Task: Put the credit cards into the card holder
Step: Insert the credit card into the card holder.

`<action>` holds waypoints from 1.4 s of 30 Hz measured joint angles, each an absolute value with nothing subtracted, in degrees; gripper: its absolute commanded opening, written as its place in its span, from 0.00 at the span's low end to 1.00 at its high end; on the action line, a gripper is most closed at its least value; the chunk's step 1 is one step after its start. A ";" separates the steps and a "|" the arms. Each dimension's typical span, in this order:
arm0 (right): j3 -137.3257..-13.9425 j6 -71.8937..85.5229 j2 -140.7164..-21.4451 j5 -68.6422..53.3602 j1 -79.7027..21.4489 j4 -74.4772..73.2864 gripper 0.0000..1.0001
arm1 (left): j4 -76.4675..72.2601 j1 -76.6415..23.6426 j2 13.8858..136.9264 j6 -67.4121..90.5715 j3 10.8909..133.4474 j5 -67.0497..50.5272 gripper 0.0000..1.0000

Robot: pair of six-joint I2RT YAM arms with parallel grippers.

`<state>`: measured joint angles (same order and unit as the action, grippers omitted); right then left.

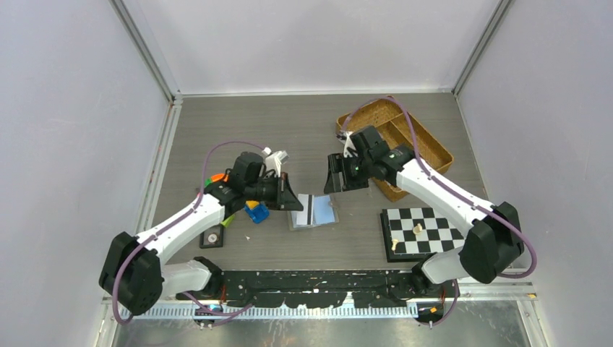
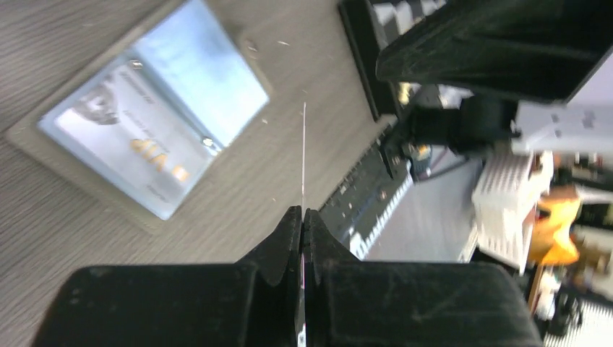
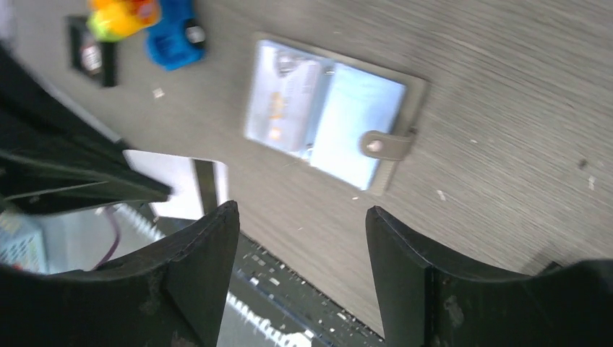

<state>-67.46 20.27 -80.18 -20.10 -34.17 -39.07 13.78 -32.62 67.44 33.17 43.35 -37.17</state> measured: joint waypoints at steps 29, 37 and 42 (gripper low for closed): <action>-61.47 31.86 -99.55 10.55 -44.21 -31.77 0.17 | 1.30 -32.62 84.12 44.25 41.06 -25.17 0.00; -61.49 33.17 -99.81 11.51 -44.21 -31.83 0.13 | -1.80 -32.62 87.88 47.75 40.10 -26.24 0.00; -61.52 33.45 -99.92 11.60 -44.21 -31.88 0.11 | -4.23 -32.62 87.88 50.59 38.28 -26.44 0.00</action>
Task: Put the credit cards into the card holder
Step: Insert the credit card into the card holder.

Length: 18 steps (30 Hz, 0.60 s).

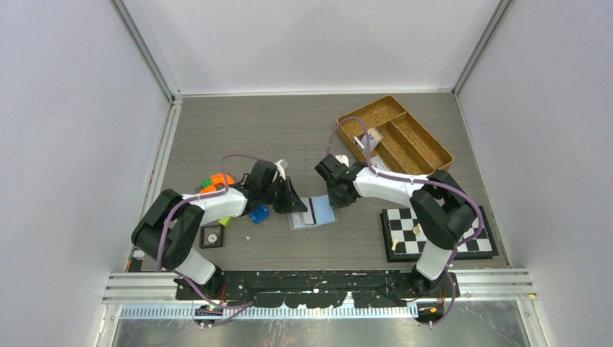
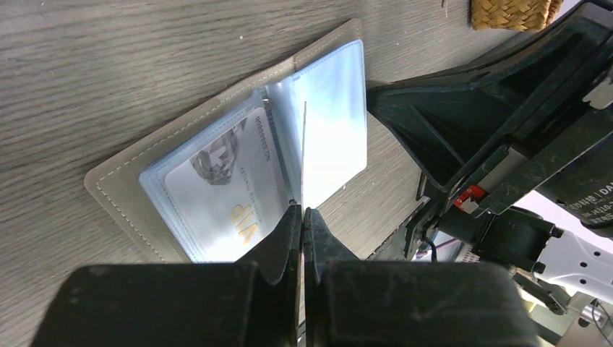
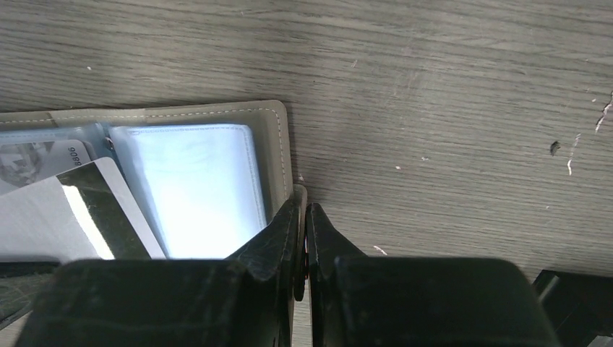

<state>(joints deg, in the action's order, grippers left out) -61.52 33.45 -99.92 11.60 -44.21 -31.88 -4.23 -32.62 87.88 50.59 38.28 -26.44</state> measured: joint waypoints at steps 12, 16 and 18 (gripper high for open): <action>-61.82 34.24 -100.16 11.92 -44.21 -32.36 0.08 | -7.88 -32.62 88.73 54.02 36.51 -26.48 0.00; -61.87 34.35 -100.16 11.94 -44.21 -32.42 0.07 | -8.78 -32.62 90.63 54.28 36.51 -26.61 0.00; -61.89 34.41 -100.16 11.97 -44.21 -32.47 0.07 | -9.06 -32.62 90.94 54.70 36.49 -26.65 0.00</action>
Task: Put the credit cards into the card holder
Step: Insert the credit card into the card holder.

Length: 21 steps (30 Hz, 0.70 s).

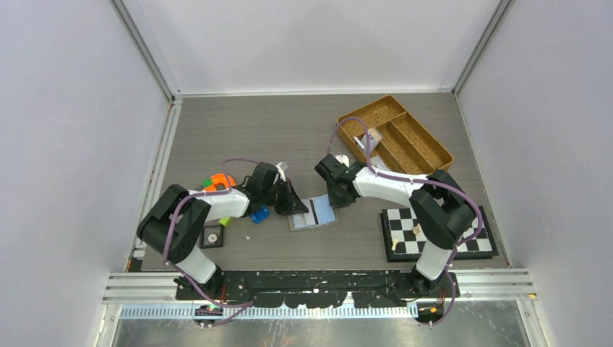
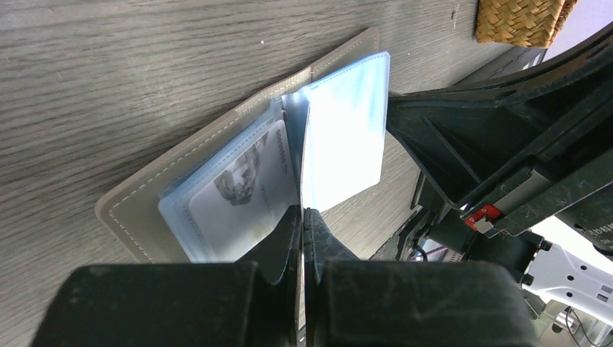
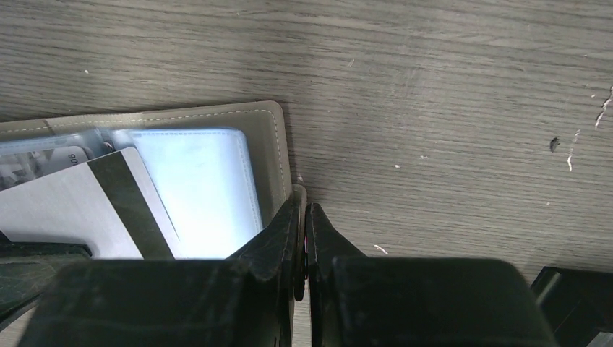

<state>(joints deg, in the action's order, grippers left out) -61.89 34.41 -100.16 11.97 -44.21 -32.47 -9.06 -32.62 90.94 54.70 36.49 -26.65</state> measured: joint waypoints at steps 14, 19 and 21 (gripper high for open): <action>-62.35 34.44 -100.53 12.78 -44.21 -33.04 0.04 | -11.44 -32.62 92.51 55.42 36.07 -27.31 0.00; -62.35 34.44 -100.53 13.15 -44.21 -33.12 0.04 | -13.21 -32.60 93.30 56.14 35.70 -27.75 0.00; -62.37 34.44 -100.55 13.23 -44.21 -33.17 0.03 | -14.06 -32.60 93.54 56.64 35.40 -27.90 0.00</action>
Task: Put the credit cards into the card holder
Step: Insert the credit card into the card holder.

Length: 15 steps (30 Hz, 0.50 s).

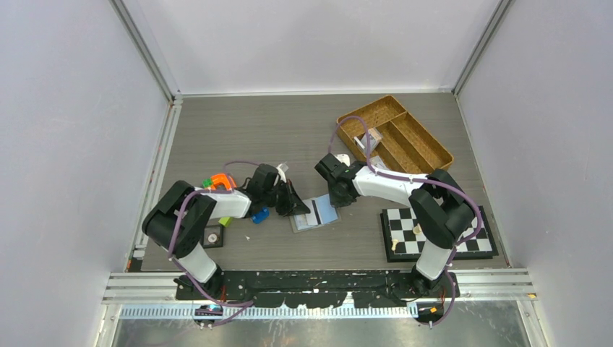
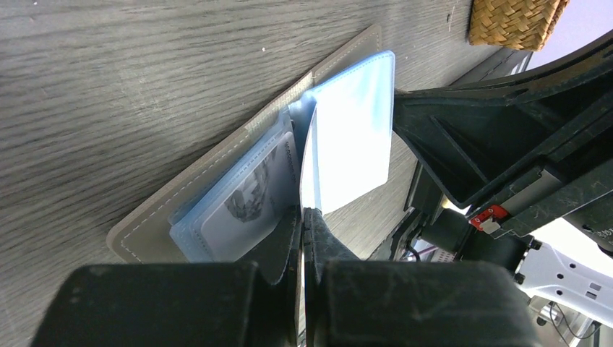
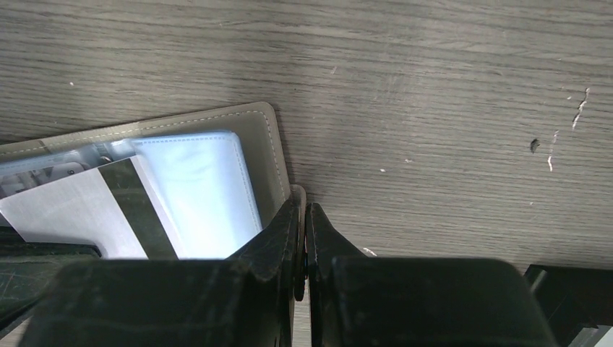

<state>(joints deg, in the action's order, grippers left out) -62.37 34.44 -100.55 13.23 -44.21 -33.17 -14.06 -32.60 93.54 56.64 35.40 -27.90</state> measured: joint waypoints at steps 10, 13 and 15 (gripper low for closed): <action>-62.61 34.41 -100.77 13.61 -44.18 -33.52 0.01 | -18.92 -32.51 94.80 59.18 33.76 -28.56 0.00; -62.78 34.41 -100.90 13.52 -44.18 -33.71 0.00 | -20.10 -32.51 94.98 59.79 33.30 -28.56 0.00; -62.78 34.41 -100.90 13.45 -44.18 -33.71 0.00 | -20.82 -32.53 95.02 59.99 33.08 -28.56 0.00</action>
